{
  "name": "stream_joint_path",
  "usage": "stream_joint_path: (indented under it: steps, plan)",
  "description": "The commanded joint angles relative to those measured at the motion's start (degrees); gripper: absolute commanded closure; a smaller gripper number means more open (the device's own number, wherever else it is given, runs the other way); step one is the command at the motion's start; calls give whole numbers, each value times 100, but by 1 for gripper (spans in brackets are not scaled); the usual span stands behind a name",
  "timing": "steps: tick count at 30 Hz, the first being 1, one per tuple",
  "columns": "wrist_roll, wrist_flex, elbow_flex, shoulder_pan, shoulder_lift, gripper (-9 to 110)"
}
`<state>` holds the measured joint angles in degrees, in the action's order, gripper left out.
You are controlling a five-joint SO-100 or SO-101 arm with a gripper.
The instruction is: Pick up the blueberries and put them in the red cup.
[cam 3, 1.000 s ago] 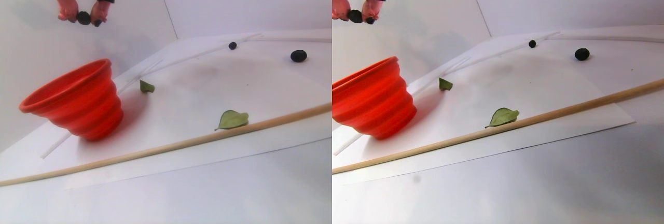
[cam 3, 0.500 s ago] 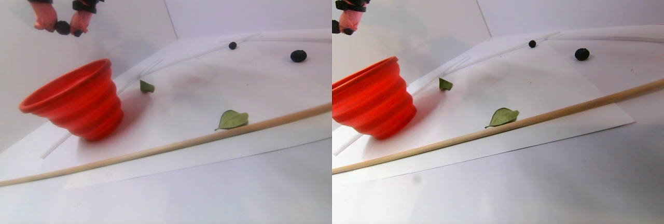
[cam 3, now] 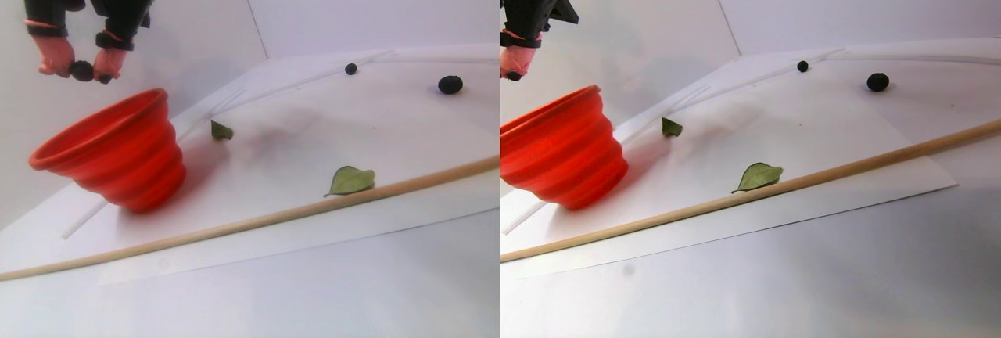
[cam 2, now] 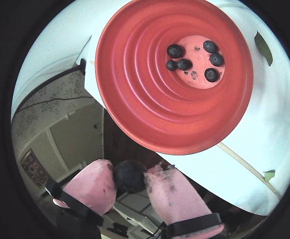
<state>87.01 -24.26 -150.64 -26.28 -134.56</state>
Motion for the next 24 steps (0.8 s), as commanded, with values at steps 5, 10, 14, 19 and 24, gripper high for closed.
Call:
stream_joint_path:
  steps: [5, 10, 14, 19, 24]
  plan:
    - [-53, 448, 185, -193, 369, 90]
    - [-79, 571, 255, -44, 343, 83]
    - [-88, 580, 325, 62, 299, 82]
    - [18, 527, 413, 360, 158, 82]
    - [185, 290, 598, 747, -9, 82]
